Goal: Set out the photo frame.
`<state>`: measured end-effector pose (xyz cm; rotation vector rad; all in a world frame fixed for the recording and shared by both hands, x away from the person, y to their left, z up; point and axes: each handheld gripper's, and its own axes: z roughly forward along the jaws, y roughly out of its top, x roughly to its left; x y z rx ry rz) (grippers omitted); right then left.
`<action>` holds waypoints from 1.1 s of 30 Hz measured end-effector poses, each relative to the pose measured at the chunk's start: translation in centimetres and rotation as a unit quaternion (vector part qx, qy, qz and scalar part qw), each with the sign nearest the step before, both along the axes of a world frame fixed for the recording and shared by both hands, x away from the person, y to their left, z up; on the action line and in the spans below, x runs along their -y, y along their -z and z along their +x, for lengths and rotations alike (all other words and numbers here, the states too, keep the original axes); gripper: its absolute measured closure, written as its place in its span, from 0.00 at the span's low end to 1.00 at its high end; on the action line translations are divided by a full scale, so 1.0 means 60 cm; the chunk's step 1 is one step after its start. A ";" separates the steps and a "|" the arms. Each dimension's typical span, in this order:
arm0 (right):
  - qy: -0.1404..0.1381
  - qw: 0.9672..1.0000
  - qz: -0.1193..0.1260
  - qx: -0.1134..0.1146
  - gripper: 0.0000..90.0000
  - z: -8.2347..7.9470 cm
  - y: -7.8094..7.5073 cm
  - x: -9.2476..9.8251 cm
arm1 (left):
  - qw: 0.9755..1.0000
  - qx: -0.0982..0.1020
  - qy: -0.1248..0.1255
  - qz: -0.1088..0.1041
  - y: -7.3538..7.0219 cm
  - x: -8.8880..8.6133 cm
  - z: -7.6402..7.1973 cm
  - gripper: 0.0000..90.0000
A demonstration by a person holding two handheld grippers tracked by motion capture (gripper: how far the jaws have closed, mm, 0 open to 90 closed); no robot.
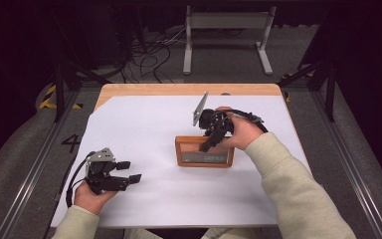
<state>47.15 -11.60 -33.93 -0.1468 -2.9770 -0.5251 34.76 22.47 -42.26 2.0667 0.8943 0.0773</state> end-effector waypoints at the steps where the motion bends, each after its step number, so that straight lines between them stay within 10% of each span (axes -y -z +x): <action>1: 0.000 1.000 -0.003 -0.001 0.78 0.000 0.003 0.000 | 1.000 -0.003 -0.001 -0.003 0.000 0.001 0.000 0.32; 20: 0.009 1.000 -0.012 0.011 0.75 0.011 0.019 0.007 | 1.000 -0.003 0.004 0.001 0.002 0.003 0.002 0.32; 33: 0.066 0.995 0.049 0.054 0.56 0.017 -0.004 0.035 | 1.000 -0.004 0.004 0.003 0.002 0.005 0.003 0.32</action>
